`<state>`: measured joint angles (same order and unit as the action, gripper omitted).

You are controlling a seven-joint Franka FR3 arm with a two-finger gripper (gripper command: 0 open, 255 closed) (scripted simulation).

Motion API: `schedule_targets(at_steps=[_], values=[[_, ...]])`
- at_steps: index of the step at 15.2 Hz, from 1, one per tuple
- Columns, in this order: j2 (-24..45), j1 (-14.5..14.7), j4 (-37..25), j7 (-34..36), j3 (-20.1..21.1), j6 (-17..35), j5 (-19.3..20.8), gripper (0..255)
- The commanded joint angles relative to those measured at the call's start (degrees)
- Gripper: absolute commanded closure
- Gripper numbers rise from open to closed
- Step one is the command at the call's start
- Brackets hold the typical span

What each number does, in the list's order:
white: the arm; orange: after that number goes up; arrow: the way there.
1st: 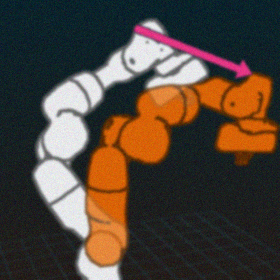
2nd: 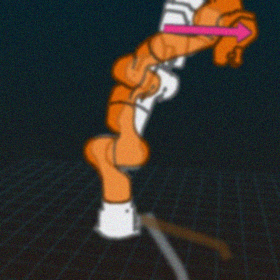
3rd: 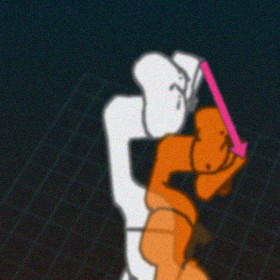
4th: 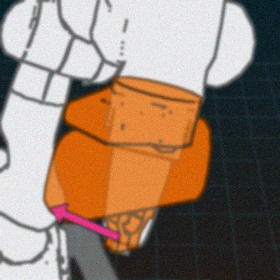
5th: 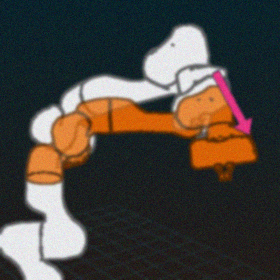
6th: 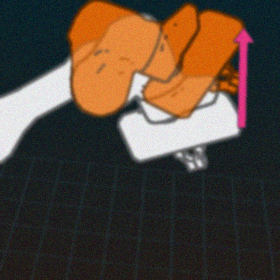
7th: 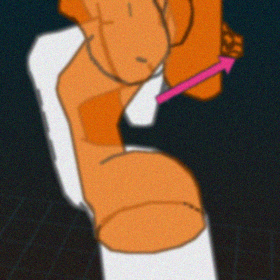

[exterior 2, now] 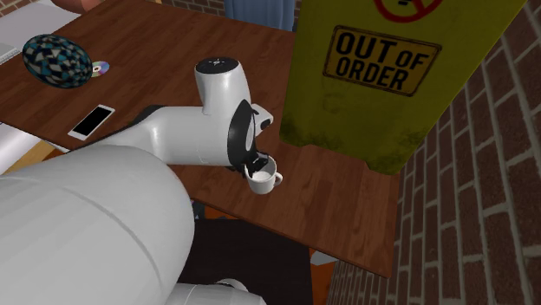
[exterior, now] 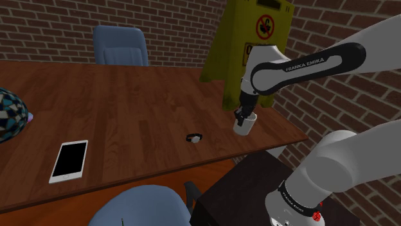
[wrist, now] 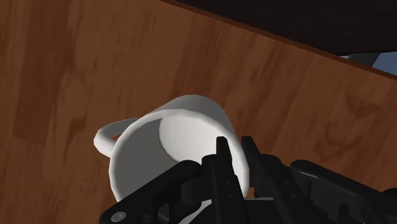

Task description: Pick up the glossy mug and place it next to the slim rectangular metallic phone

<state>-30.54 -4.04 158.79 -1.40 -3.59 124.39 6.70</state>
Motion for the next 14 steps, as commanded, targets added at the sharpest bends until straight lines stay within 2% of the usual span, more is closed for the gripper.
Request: schedule_targets(at_steps=[1, 14], values=[[-1.1, 0.1, -0.9, -0.1, 0.1, -2.1, -0.2, 255], [-5.9, 0.3, -8.1, -0.8, 0.5, -14.0, -0.9, 255]])
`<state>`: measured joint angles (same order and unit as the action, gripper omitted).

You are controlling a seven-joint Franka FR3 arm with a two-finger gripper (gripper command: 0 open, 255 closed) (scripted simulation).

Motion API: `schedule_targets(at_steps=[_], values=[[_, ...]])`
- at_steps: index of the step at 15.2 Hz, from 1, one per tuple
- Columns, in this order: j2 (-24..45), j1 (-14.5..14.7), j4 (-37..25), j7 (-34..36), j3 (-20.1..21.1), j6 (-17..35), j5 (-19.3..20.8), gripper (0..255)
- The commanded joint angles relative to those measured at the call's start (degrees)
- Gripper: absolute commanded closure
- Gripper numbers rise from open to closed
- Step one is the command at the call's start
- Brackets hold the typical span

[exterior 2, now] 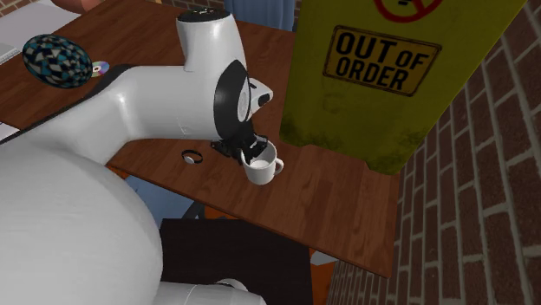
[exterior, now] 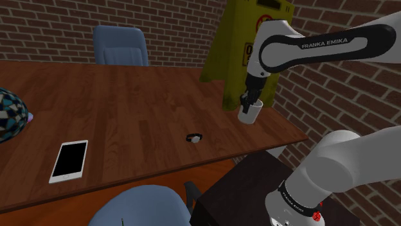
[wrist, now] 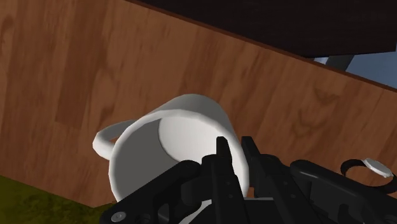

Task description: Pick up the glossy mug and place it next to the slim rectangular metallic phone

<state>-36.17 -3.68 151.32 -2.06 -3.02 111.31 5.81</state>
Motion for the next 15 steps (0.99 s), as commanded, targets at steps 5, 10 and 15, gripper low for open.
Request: schedule_targets(at_steps=[5, 10, 15], values=[[-1.2, 0.0, -3.9, -0.4, 0.1, -5.1, -0.2, 255], [-1.8, 0.1, -7.4, -0.7, 0.3, -9.2, -0.4, 255], [-1.9, 0.1, -11.1, -0.9, 0.4, -13.1, -0.5, 255]])
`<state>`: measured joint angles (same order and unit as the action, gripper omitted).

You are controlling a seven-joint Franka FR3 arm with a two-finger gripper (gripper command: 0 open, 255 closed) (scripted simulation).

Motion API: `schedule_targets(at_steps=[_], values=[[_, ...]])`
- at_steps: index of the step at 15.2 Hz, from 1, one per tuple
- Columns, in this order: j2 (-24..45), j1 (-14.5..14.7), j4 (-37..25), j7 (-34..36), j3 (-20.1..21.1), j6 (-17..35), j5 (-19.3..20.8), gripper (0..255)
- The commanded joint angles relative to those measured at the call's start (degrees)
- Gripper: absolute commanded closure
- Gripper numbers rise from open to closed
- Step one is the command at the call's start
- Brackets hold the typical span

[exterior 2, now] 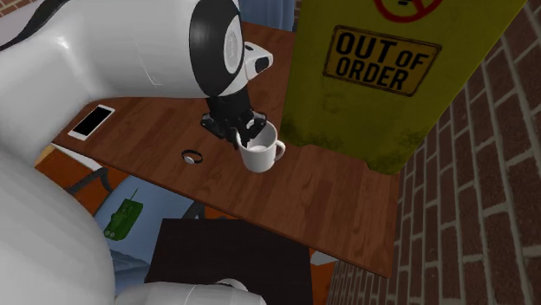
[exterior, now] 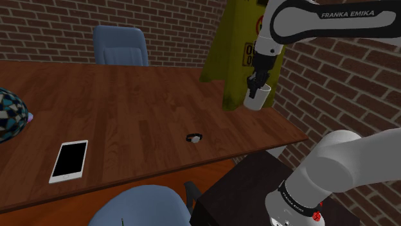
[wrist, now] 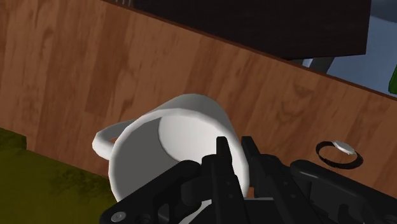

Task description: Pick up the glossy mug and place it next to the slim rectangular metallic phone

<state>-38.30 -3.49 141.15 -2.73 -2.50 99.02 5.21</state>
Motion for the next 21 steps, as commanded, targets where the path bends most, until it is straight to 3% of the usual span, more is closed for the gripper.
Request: schedule_targets(at_steps=[1, 11, 21], values=[[0.2, -0.1, -1.6, -0.3, -0.1, -1.4, 0.1, 255], [15.4, 4.4, -10.0, 11.0, 8.7, 4.9, -4.9, 255], [33.7, 7.7, -25.1, 22.0, 15.7, 7.7, -4.4, 255]])
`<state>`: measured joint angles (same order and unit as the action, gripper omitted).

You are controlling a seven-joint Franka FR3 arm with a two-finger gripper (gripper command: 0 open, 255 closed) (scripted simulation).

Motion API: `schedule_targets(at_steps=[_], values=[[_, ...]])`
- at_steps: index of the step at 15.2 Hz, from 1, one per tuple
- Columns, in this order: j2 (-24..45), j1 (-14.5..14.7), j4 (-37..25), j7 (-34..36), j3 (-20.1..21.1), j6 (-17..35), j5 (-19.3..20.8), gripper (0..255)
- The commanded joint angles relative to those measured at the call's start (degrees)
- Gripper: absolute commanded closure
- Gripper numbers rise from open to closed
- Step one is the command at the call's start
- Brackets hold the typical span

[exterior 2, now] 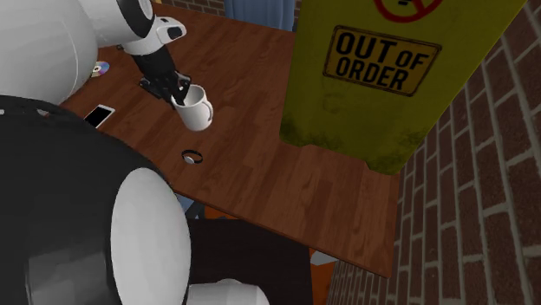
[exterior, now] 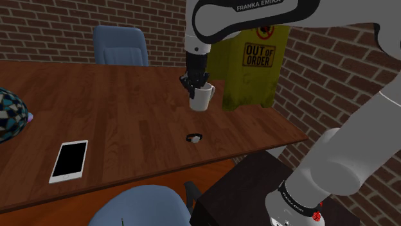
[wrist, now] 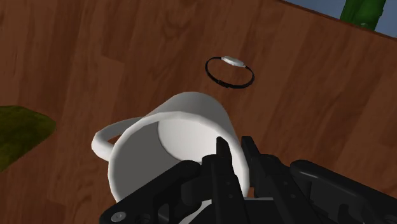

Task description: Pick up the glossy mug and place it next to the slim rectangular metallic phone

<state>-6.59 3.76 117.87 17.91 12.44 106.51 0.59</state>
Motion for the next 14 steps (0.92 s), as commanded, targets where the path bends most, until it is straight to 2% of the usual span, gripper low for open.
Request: schedule_targets(at_steps=[1, 8, 14], values=[[4.0, 0.8, -3.7, 2.5, 1.3, 0.2, 0.6, 255], [18.7, 4.5, -19.4, 9.8, 4.0, -1.5, 4.2, 255], [33.1, 9.5, -37.6, 14.6, 4.6, -6.1, 7.9, 255]])
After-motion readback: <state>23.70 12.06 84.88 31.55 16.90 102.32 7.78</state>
